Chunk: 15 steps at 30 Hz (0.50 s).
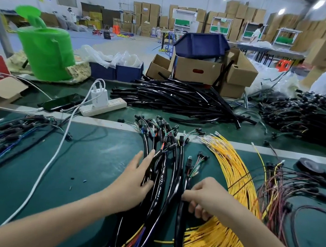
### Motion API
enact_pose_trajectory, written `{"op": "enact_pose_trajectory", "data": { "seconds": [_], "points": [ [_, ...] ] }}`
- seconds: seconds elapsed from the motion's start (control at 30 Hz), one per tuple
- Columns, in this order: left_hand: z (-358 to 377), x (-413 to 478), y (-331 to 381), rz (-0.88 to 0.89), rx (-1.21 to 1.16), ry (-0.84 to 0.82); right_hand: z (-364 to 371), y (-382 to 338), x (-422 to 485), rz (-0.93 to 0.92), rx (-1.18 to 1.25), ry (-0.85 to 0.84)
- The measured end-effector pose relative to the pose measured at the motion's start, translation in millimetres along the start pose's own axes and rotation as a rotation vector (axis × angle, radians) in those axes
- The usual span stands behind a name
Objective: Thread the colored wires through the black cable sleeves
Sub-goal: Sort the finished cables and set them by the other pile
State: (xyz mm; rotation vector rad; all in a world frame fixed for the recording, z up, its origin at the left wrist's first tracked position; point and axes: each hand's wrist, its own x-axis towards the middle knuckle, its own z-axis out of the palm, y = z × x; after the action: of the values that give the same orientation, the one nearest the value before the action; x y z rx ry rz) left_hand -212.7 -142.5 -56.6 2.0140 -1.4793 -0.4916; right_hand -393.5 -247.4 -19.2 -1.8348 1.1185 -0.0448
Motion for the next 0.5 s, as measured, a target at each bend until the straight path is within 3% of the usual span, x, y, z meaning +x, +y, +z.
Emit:
{"op": "enact_pose_trajectory", "data": {
  "seconds": [0.17,0.3,0.4,0.5],
  "points": [
    [-6.1,-58.1,14.2,0.033,0.014,-0.063,-0.4,2.4,0.9,0.010,-0.070,0.002],
    [6.7,-77.6,32.2,0.090,0.280,-0.145,9.7,0.3,5.1,-0.046,-0.164,0.063],
    [15.6,-75.4,32.6,0.077,0.429,-0.158,8.3,1.2,4.2,-0.062,0.063,0.109],
    [16.7,-72.9,25.8,0.089,0.387,-0.142,-6.0,-5.5,-1.7,-0.123,0.380,0.163]
  ]
}}
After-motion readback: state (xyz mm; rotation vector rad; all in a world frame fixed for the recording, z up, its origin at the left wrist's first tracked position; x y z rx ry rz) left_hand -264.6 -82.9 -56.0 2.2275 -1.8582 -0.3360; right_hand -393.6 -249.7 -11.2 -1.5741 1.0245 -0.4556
